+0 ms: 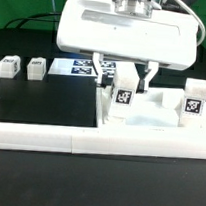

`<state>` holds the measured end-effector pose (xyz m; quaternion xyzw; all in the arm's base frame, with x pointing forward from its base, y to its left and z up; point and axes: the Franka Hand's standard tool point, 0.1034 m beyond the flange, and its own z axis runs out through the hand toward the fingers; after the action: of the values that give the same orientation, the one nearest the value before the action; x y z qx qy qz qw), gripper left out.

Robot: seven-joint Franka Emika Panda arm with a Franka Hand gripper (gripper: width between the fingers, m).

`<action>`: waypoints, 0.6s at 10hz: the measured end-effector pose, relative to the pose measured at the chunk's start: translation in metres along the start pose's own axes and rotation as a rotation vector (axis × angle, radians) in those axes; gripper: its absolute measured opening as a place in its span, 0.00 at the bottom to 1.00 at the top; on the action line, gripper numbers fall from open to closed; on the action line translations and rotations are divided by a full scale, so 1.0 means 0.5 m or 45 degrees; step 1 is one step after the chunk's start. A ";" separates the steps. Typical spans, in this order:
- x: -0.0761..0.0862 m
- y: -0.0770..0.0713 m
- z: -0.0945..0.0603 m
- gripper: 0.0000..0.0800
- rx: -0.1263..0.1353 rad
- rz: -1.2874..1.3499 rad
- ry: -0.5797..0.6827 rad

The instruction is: Assemble square table

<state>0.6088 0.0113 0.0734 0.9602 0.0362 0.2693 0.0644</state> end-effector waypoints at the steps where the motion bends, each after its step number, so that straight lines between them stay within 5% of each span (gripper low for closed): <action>1: 0.000 0.000 0.000 0.74 0.000 -0.002 0.000; 6: 0.000 0.000 0.000 0.81 0.000 -0.017 0.000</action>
Offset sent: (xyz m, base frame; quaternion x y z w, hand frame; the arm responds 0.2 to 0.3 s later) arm 0.0000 0.0000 0.0000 0.0000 0.0000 0.0000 1.0000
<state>0.6087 0.0113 0.0734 0.9600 0.0425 0.2688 0.0662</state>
